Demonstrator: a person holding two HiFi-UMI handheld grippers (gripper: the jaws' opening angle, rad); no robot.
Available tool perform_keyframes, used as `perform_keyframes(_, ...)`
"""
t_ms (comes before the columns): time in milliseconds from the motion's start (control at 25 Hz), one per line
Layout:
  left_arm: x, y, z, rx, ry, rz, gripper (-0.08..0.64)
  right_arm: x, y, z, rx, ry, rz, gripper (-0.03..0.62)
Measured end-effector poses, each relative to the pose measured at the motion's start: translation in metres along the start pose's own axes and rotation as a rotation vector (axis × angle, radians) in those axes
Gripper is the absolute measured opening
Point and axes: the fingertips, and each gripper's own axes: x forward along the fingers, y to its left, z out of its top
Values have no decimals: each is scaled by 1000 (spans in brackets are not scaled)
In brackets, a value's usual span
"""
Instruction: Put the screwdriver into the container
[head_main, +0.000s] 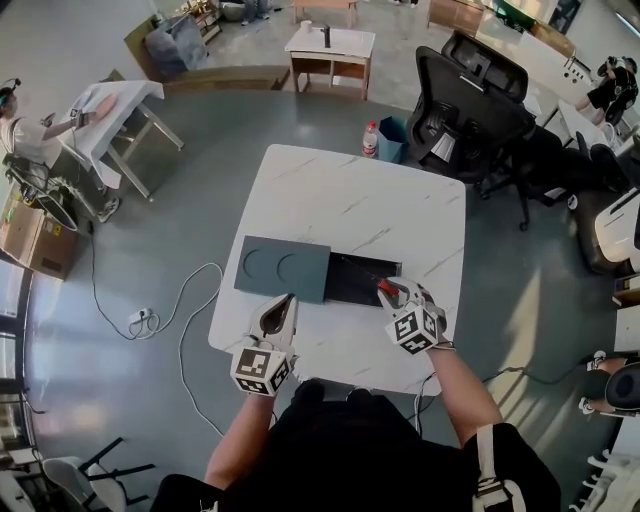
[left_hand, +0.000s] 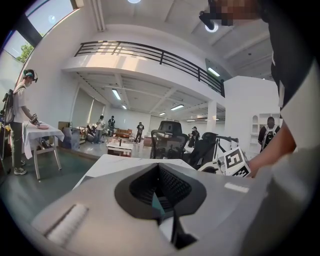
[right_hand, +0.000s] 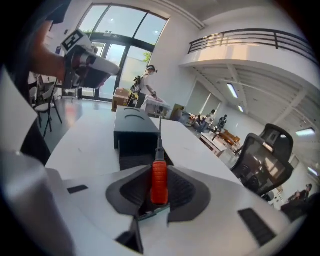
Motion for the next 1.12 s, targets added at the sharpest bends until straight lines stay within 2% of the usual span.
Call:
perform_keyframes(160, -1, 6, 1, -6, -6, 6, 9, 19, 12, -12, -125, 95, 85, 97)
perform_keyframes(560, -7, 22, -6, -23, 3, 32, 9, 54, 26, -40, -321, 315, 252, 97)
perform_keyframes(840, -7, 30, -8, -38, -6, 47, 9, 67, 33, -52, -385, 411, 316, 98)
perform_keyframes(1120, -7, 25, -10, -44, -2, 34, 9, 69, 35, -49, -410, 433, 328, 107)
